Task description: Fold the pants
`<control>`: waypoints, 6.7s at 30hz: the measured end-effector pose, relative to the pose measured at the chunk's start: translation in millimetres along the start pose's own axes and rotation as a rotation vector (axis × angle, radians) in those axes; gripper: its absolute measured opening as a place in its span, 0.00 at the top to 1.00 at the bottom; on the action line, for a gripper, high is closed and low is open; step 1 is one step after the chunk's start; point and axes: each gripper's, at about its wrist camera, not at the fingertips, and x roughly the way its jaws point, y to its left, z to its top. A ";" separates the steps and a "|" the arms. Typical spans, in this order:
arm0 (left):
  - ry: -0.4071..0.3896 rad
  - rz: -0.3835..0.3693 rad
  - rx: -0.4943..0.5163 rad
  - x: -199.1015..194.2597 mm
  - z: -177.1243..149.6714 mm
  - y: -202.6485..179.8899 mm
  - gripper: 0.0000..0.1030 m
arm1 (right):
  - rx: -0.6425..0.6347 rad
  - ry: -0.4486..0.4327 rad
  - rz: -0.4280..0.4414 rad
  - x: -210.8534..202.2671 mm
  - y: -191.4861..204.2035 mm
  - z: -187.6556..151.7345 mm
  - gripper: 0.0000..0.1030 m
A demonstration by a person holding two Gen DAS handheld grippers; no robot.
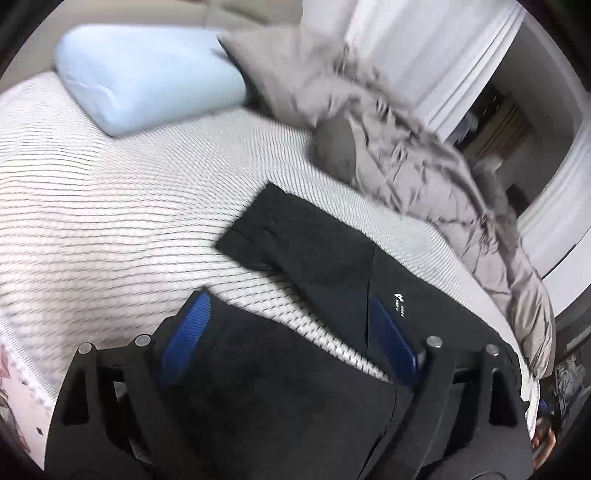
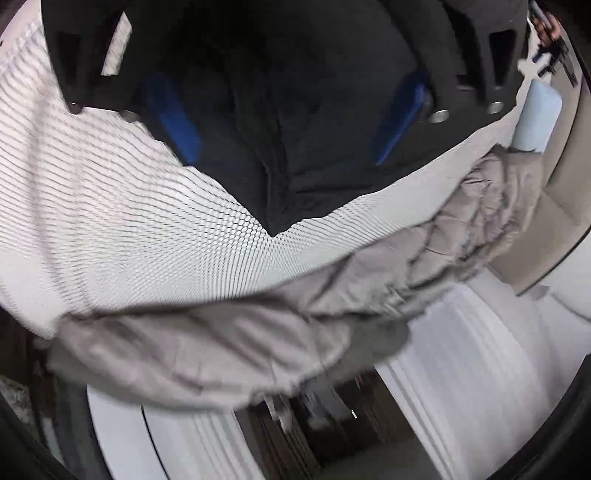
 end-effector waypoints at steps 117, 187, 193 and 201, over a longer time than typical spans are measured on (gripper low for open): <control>0.145 0.009 -0.015 34.7 -12.2 25.3 0.94 | 0.267 0.033 0.137 -32.3 -34.7 -134.9 0.91; 0.242 -0.226 0.677 20.8 -215.1 -265.1 0.01 | -0.384 0.190 -0.047 -1.4 93.1 -118.5 0.03; 0.334 -0.225 0.772 40.9 -262.8 -309.5 0.01 | -0.544 0.243 0.074 28.4 170.2 -182.2 0.03; 0.310 -0.196 0.794 41.6 -250.0 -270.7 0.01 | -0.655 0.253 0.004 35.4 144.4 -200.7 0.03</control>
